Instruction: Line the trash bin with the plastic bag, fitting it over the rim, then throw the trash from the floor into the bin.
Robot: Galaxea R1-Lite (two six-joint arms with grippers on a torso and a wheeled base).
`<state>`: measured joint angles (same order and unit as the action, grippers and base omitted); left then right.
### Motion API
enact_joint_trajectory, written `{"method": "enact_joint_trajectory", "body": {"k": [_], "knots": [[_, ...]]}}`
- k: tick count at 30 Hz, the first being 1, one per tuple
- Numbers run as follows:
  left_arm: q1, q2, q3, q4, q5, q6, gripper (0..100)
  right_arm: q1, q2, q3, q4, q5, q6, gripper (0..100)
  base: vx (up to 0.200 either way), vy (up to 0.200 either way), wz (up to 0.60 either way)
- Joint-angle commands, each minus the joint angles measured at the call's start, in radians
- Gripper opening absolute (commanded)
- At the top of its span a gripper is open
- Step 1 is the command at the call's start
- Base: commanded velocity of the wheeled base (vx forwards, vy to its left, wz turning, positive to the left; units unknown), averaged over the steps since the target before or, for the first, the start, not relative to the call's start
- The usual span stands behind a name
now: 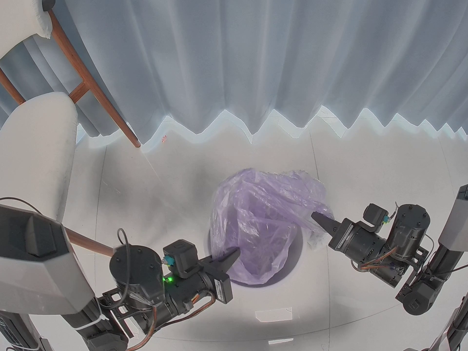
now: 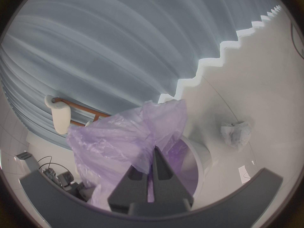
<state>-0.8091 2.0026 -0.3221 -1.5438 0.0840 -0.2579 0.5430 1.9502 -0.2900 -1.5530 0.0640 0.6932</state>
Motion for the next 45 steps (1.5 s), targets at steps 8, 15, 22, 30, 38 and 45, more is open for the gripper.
{"method": "enact_joint_trajectory", "body": {"k": [8,15,22,30,38,45], "knots": [[-0.047,-0.171,0.028,-0.001,0.115,-0.179,0,0.055,-0.050,0.040,-0.012,0.016,0.000,0,0.000,0.000,0.00],[-0.077,-0.220,0.048,-0.001,0.134,-0.359,0,0.064,-0.050,0.041,-0.012,0.016,0.000,0,0.000,0.000,0.00],[-0.093,-0.289,0.052,-0.001,0.141,-0.405,0,0.072,-0.065,0.041,-0.012,0.014,0.000,0,0.000,0.000,0.00],[-0.093,-0.312,0.106,-0.001,0.132,-0.400,0,0.103,-0.065,0.055,-0.012,0.014,0.000,0,0.000,0.000,0.00],[-0.085,-0.294,0.100,0.001,-0.004,-0.394,0,0.100,-0.113,0.054,-0.009,0.013,0.000,0,0.000,0.000,0.00],[-0.031,-0.165,0.008,-0.001,-0.052,-0.394,0,0.103,-0.157,0.054,0.022,0.014,0.000,0,0.000,0.000,0.00]]}}
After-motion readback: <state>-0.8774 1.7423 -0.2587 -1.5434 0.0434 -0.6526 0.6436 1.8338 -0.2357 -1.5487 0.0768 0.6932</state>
